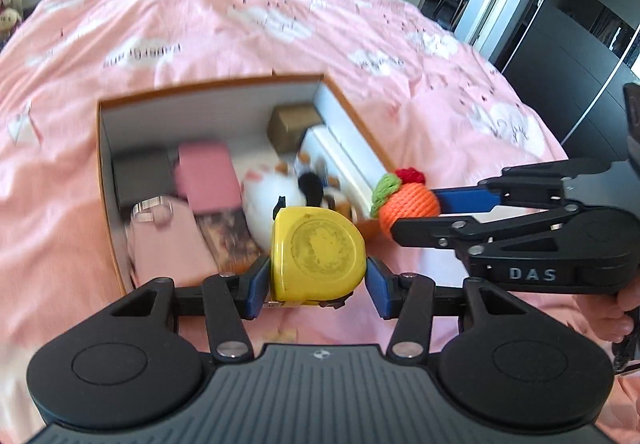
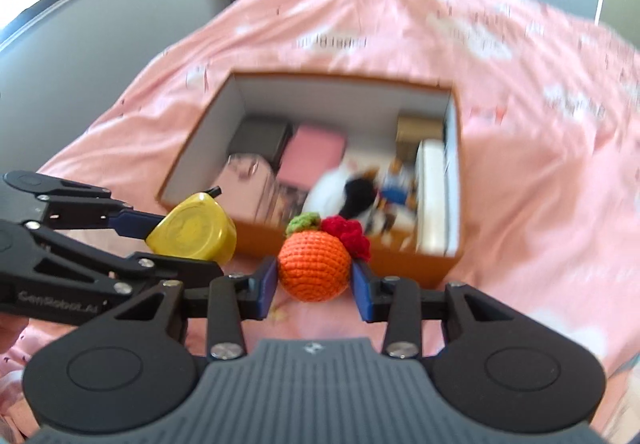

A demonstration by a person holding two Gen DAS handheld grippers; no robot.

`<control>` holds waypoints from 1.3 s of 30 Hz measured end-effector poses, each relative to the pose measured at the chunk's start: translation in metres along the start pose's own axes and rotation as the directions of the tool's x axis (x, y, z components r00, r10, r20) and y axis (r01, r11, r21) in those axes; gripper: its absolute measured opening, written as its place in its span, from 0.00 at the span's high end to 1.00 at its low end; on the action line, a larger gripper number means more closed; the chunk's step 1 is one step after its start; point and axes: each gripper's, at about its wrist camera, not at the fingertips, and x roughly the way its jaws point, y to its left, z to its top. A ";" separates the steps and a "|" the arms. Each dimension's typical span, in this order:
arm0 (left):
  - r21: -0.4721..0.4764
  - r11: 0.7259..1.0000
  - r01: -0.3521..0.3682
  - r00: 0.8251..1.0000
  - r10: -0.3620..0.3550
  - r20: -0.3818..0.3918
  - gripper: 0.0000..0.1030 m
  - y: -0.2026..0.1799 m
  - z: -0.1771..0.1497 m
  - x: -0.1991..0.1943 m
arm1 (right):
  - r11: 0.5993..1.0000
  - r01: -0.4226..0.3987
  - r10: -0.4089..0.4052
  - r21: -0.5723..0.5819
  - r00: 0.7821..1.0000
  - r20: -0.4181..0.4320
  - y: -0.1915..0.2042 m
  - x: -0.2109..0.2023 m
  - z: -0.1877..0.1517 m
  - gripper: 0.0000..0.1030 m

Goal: Organize objects
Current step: 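Lift the tape measure and crocheted fruit and carry them over the orange box, then lower the tape measure and crocheted fruit into the orange box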

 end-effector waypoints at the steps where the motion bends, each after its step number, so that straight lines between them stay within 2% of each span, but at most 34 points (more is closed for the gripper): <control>1: -0.002 1.000 -0.002 1.000 0.002 0.006 0.44 0.001 0.005 0.002 | 1.000 0.004 -0.004 -0.008 1.000 0.011 -0.002 -0.001 0.005 0.60; 7: 0.019 1.000 -0.011 0.999 0.010 0.049 0.44 0.011 0.038 0.017 | 0.997 0.028 -0.024 -0.066 0.998 0.058 -0.011 0.006 0.039 0.60; 13: 0.040 0.999 -0.022 0.998 0.019 0.064 0.44 0.030 0.073 0.043 | 0.998 0.005 -0.003 -0.057 0.999 0.032 -0.039 0.041 0.073 0.60; 18: 0.091 0.995 -0.035 0.999 0.034 0.015 0.44 0.045 0.095 0.080 | 0.994 -0.008 0.008 -0.111 1.000 -0.004 -0.050 0.077 0.093 0.60; 25: 0.049 0.999 -0.019 0.998 0.022 -0.063 0.44 0.070 0.117 0.132 | 0.986 -0.006 -0.006 -0.166 0.997 -0.076 -0.059 0.127 0.102 0.60; 30: 0.021 1.000 -0.016 0.993 0.019 -0.117 0.44 0.080 0.120 0.164 | 0.981 -0.018 -0.002 -0.193 0.995 -0.103 -0.067 0.150 0.102 0.60; 35: -0.027 1.000 -0.015 0.988 0.011 -0.153 0.44 0.088 0.123 0.187 | 0.980 -0.026 0.000 -0.195 0.991 -0.131 -0.072 0.171 0.101 0.60; 39: -0.020 1.000 -0.021 0.984 0.017 -0.177 0.44 0.090 0.125 0.200 | 0.982 -0.021 -0.006 -0.189 0.990 -0.139 -0.075 0.183 0.100 0.60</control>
